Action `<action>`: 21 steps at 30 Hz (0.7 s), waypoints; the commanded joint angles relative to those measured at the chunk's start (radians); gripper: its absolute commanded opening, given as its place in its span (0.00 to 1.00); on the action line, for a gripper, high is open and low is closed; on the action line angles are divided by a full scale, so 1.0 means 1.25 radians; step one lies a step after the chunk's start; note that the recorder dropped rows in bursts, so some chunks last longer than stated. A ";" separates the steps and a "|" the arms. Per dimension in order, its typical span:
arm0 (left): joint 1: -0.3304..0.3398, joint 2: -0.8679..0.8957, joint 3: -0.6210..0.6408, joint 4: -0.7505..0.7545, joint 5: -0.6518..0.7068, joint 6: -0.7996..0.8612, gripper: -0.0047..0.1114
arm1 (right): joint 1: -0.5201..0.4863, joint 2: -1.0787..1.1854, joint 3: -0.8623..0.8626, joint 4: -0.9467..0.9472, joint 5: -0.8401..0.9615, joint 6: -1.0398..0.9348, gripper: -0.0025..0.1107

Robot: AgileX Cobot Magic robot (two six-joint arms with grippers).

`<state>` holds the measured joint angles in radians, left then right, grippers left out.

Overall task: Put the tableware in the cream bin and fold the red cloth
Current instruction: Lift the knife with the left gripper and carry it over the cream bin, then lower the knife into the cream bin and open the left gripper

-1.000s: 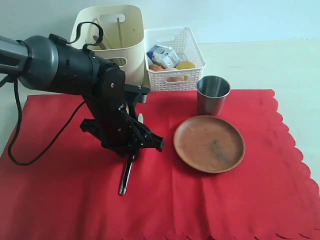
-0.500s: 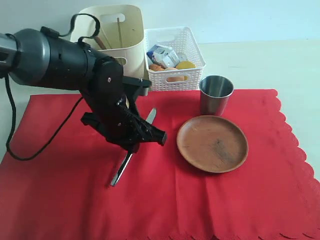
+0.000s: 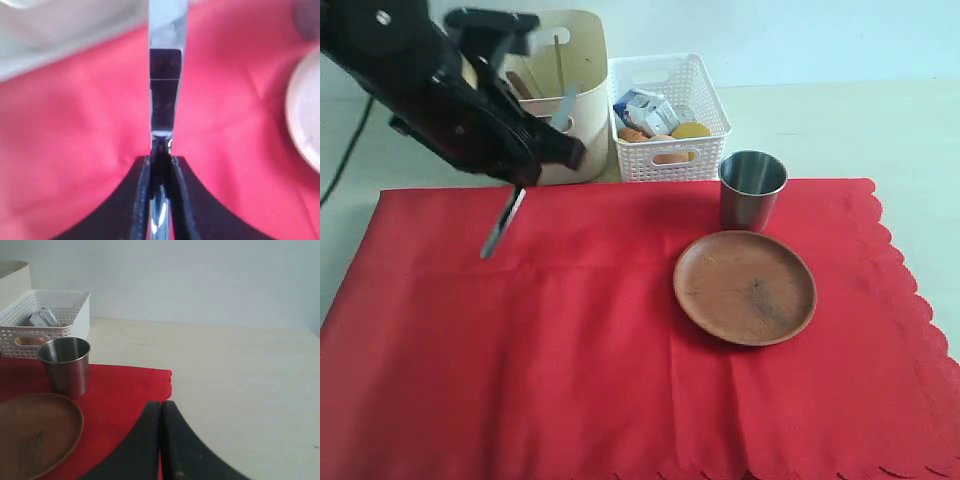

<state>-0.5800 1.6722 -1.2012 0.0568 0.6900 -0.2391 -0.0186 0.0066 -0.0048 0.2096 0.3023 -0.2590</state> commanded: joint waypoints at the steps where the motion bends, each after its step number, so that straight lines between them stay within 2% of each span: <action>1: 0.092 -0.094 0.001 0.011 -0.051 0.043 0.04 | -0.004 -0.005 0.004 0.000 -0.009 -0.002 0.02; 5: 0.167 -0.138 -0.019 0.011 -0.107 0.077 0.04 | -0.004 -0.005 0.004 0.000 -0.009 -0.002 0.02; 8: 0.198 -0.136 -0.052 0.011 -0.139 0.083 0.04 | -0.004 -0.005 0.004 0.000 -0.009 -0.002 0.02; 12: 0.206 -0.111 -0.097 0.009 -0.191 0.083 0.04 | -0.004 -0.005 0.004 0.000 -0.009 -0.002 0.02; 21: 0.206 0.042 -0.251 -0.038 -0.217 0.083 0.04 | -0.004 -0.005 0.004 0.000 -0.009 -0.002 0.02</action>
<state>-0.3241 1.6684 -1.4542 0.0271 0.4452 -0.1399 -0.0186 0.0066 -0.0048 0.2096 0.3023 -0.2590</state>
